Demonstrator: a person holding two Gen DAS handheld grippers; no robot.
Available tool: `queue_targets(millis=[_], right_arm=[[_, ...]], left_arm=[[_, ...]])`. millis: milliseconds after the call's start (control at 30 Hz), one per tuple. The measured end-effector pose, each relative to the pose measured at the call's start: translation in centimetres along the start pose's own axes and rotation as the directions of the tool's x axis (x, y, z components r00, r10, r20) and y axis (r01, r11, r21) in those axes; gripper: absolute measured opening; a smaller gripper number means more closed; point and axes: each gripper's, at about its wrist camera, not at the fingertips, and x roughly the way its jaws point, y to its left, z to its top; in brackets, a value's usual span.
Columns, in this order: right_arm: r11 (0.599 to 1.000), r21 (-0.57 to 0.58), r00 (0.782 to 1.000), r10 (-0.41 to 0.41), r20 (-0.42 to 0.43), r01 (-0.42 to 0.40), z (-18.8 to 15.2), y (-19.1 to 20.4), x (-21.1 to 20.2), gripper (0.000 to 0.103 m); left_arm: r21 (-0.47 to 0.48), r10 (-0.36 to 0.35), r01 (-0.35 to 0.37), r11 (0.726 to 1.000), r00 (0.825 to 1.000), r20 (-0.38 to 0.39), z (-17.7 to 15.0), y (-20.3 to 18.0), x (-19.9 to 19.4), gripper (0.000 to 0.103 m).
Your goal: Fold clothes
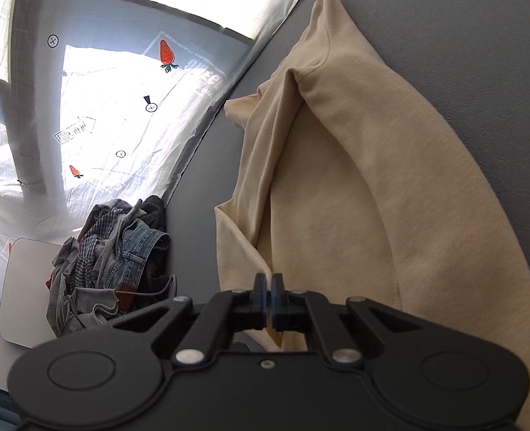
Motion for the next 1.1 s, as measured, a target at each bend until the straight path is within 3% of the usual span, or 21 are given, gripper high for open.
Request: queue_targets(millis=[167,333,467,533,633,800,1100], right_arm=[[1.000,0.001,0.999,-0.001,0.047,0.001,-1.0,-0.3,-3.5,0.003],[0.993,0.046,0.990,0.100,0.095,-0.105,-2.1,-0.6,-6.5,0.003],[0.954,0.126,0.955,0.249,0.164,-0.271,-2.4,-0.6,-8.0,0.003],[0.947,0.129,0.946,0.269,0.182,-0.294,-2.5,-0.2,-8.5,0.003],[0.959,0.131,0.957,0.228,0.179,-0.253,-2.8,-0.4,-9.0,0.003],[0.942,0.285,0.973,0.125,0.195,-0.177,-4.2,-3.9,-9.6,0.003],[0.920,0.382,0.978,0.006,0.209,-0.087,-6.4,-7.0,-12.1,0.003]], left_arm=[[0.101,0.008,-0.005,0.995,1.000,-0.028,-2.4,-2.0,0.1,0.033],[0.203,0.031,-0.024,0.979,0.999,-0.028,-4.6,-3.4,-0.4,0.034],[0.235,0.028,-0.023,0.972,0.999,-0.018,-5.7,-3.8,-1.1,0.035],[0.240,0.034,-0.030,0.970,0.999,-0.013,-6.1,-3.7,-1.5,0.035],[0.242,0.054,-0.049,0.969,0.998,-0.012,-6.6,-3.5,-1.8,0.035],[0.289,0.102,-0.098,0.952,0.995,-0.001,-7.6,-3.8,-2.0,0.036],[0.320,0.147,-0.134,0.938,0.989,-0.015,-10.6,-3.6,-1.8,0.037]])
